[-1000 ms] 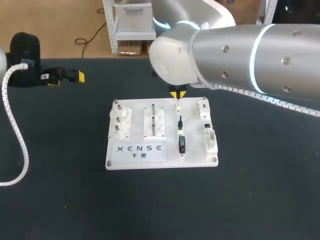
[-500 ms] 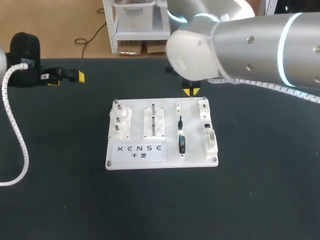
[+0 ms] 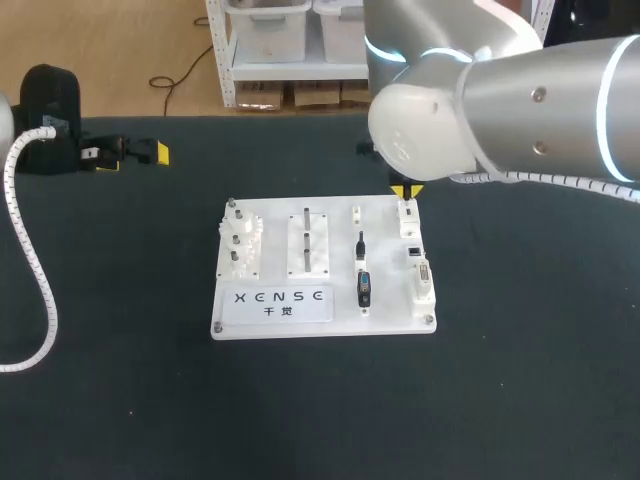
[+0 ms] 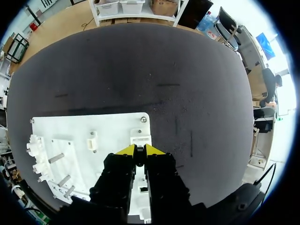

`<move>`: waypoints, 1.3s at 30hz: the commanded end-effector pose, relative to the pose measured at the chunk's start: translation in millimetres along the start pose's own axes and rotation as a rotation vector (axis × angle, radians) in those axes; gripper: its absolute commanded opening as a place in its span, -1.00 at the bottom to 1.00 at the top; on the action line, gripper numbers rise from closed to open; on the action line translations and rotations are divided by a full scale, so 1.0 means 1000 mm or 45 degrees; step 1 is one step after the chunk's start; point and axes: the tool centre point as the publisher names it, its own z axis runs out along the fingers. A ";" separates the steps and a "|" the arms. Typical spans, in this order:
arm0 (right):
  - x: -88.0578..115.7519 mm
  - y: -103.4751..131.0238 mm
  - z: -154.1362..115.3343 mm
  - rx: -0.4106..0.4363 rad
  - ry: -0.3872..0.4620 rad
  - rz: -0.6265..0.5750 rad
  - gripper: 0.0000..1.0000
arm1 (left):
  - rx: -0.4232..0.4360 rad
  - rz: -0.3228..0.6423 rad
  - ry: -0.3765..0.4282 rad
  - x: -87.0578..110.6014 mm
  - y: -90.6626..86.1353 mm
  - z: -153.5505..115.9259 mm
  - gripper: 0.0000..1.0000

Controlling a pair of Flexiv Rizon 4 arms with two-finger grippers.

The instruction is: Insert the USB connector, Ethernet cable, and multi-pin plug into their matching sockets one by one.

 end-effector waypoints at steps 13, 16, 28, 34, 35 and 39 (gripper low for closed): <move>0.009 -0.004 0.004 -0.001 0.007 -0.004 -1.00 | 0.000 0.000 0.000 0.000 0.000 0.000 1.00; 0.010 -0.004 0.004 0.000 0.009 -0.002 -1.00 | 0.000 0.000 0.000 0.000 0.000 0.000 1.00; 0.012 -0.003 0.006 -0.002 0.018 -0.004 -1.00 | 0.000 0.000 0.000 0.000 0.000 0.000 1.00; 0.013 -0.003 0.008 -0.001 0.023 -0.004 -1.00 | 0.000 0.000 0.000 0.000 0.000 0.000 1.00; 0.013 -0.003 0.008 0.000 0.023 -0.003 -1.00 | 0.000 0.000 0.000 0.000 0.000 0.000 1.00; 0.013 -0.005 0.008 0.000 0.022 0.000 -1.00 | 0.000 0.000 0.000 0.000 0.000 0.000 1.00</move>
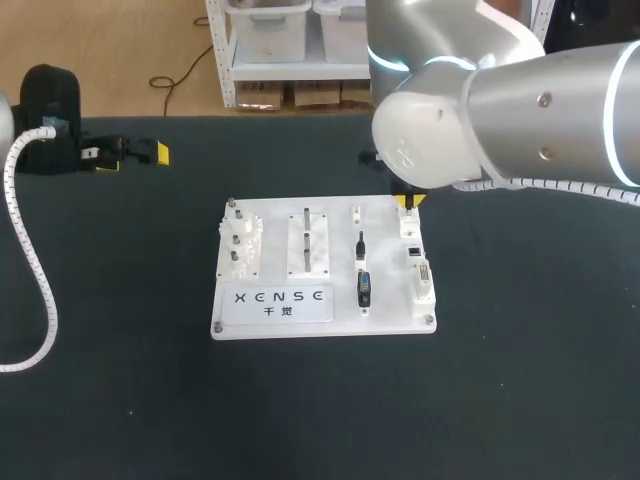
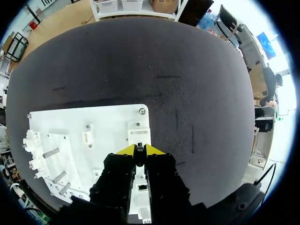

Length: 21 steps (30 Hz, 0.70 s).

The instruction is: Insert the USB connector, Ethernet cable, and multi-pin plug into their matching sockets one by one.

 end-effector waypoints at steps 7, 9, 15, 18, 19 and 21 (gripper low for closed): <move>0.002 -0.005 0.003 0.006 -0.001 0.009 -1.00 | 0.000 0.000 0.000 0.000 0.000 0.000 1.00; 0.003 -0.005 0.005 0.008 0.005 0.008 -1.00 | 0.000 0.000 0.000 0.000 0.000 0.000 1.00; 0.005 -0.004 0.008 0.011 0.016 0.005 -1.00 | 0.000 0.000 0.000 0.000 0.000 0.000 1.00; 0.004 -0.002 0.008 0.008 0.018 0.001 -1.00 | 0.000 0.000 0.000 0.000 0.000 0.000 1.00; 0.004 -0.001 0.008 0.007 0.017 -0.001 -1.00 | 0.000 0.000 0.000 0.000 0.000 0.000 1.00; 0.003 0.000 0.007 0.005 0.015 -0.004 -1.00 | 0.000 0.000 0.000 0.000 0.000 0.000 1.00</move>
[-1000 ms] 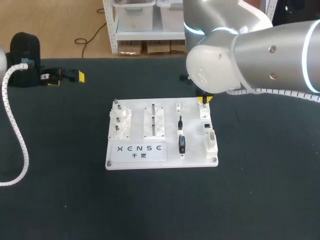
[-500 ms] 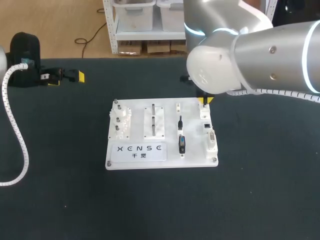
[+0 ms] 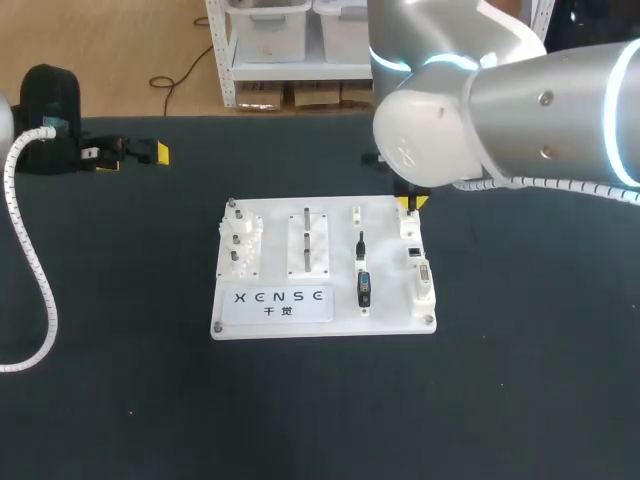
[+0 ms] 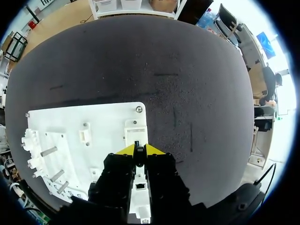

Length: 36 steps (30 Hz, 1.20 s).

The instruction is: Insert the USB connector, Ethernet cable, and multi-pin plug into their matching sockets one by one.

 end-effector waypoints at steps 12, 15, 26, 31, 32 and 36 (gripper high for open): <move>-0.002 0.003 0.006 0.005 -0.005 0.001 -1.00 | 0.000 0.000 0.000 0.000 0.000 0.000 1.00; -0.001 0.002 0.007 0.007 -0.003 0.003 -1.00 | 0.000 0.000 0.000 0.000 0.000 0.000 1.00; -0.006 0.001 0.006 0.011 -0.012 0.002 -1.00 | 0.000 0.000 0.000 0.000 0.000 0.000 1.00; -0.006 0.001 0.006 0.014 -0.013 0.002 -1.00 | 0.000 0.000 0.000 0.000 0.000 0.000 1.00; -0.006 0.001 0.007 0.015 -0.013 0.002 -1.00 | 0.000 0.000 0.000 0.000 0.000 0.000 1.00; -0.006 0.000 0.007 0.017 -0.010 0.000 -1.00 | 0.000 0.000 0.000 0.000 0.000 0.000 1.00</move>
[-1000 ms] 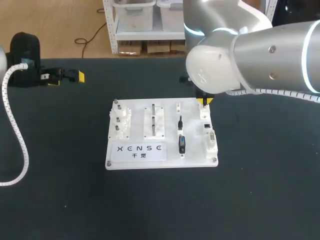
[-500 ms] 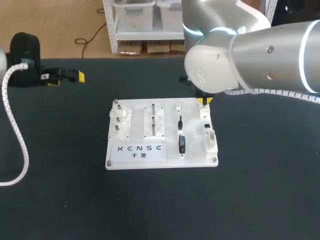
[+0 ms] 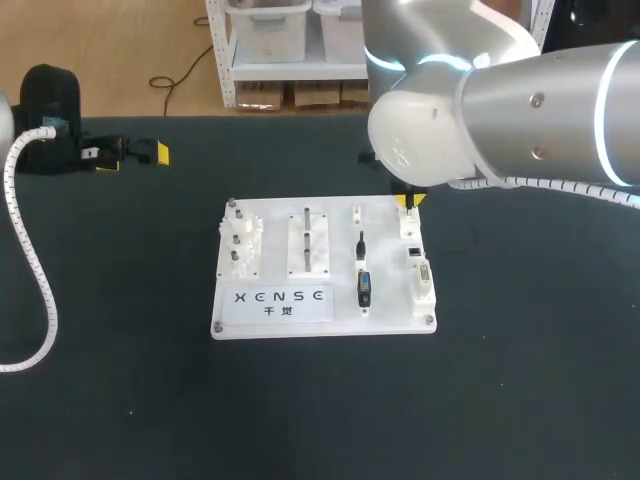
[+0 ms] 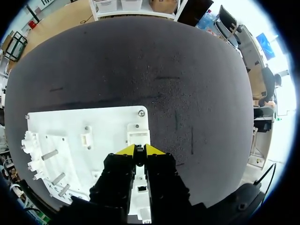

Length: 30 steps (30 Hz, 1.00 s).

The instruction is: Insert the USB connector, Ethernet cable, and multi-pin plug into their matching sockets one by one.

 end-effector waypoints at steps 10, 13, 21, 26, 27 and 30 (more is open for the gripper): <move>0.004 -0.003 0.007 -0.006 0.004 -0.003 -1.00 | 0.000 0.000 0.000 0.000 0.000 0.000 1.00; 0.006 -0.003 0.008 -0.006 0.006 -0.004 -1.00 | 0.000 0.000 0.000 0.000 0.000 0.000 1.00; 0.002 -0.003 0.004 -0.012 -0.008 -0.006 -1.00 | 0.000 0.000 0.000 0.000 0.000 0.000 1.00; -0.001 -0.002 0.001 -0.021 -0.025 -0.009 -1.00 | 0.000 0.000 0.000 0.000 0.000 0.000 1.00; -0.001 -0.002 0.001 -0.022 -0.026 -0.010 -1.00 | 0.000 0.000 0.000 0.000 0.000 0.000 1.00; -0.002 -0.002 0.001 -0.027 -0.029 -0.012 -1.00 | 0.000 0.000 0.000 0.000 0.000 0.000 1.00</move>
